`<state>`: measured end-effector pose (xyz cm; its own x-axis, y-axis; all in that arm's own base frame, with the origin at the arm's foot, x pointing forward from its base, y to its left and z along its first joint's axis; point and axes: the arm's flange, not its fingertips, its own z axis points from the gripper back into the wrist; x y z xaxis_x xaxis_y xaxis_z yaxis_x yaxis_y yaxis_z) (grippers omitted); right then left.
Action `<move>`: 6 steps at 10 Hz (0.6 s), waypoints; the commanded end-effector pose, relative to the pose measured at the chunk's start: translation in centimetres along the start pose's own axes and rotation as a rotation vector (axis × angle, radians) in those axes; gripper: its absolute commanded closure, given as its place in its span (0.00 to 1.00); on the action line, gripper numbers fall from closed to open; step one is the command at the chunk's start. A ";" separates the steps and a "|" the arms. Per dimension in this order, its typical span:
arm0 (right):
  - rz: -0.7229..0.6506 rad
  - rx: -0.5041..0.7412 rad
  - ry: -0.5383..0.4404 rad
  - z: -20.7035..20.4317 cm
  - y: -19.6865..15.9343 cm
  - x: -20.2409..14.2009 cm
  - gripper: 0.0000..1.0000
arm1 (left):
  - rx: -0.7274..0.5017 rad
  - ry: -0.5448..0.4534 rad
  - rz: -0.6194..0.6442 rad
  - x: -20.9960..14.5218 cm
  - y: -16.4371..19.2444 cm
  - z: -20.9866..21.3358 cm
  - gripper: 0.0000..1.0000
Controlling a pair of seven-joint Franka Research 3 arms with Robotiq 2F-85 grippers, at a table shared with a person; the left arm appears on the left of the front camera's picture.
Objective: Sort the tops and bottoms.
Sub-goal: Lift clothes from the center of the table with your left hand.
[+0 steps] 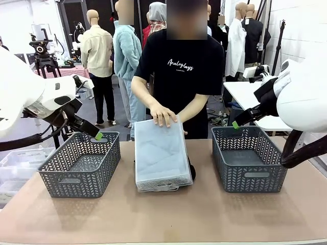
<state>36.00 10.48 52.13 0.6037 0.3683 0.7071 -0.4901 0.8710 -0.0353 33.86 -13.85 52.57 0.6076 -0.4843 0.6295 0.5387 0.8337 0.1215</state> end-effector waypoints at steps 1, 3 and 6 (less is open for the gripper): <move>0.000 0.002 -0.008 -0.1 -0.1 0.0 0.00 | 0.007 0.001 -0.008 0.0 0.2 0.0 0.00; 0.000 0.002 -0.008 -0.1 -0.1 0.0 0.00 | 0.007 0.001 -0.008 0.0 0.2 0.0 0.00; 0.000 0.002 -0.008 -0.1 -0.1 0.0 0.00 | 0.007 0.001 -0.008 0.0 0.2 0.0 0.00</move>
<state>36.00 10.48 52.13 0.6037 0.3683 0.7071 -0.4900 0.8710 -0.0353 33.86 -13.85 52.57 0.6076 -0.4843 0.6295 0.5387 0.8337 0.1215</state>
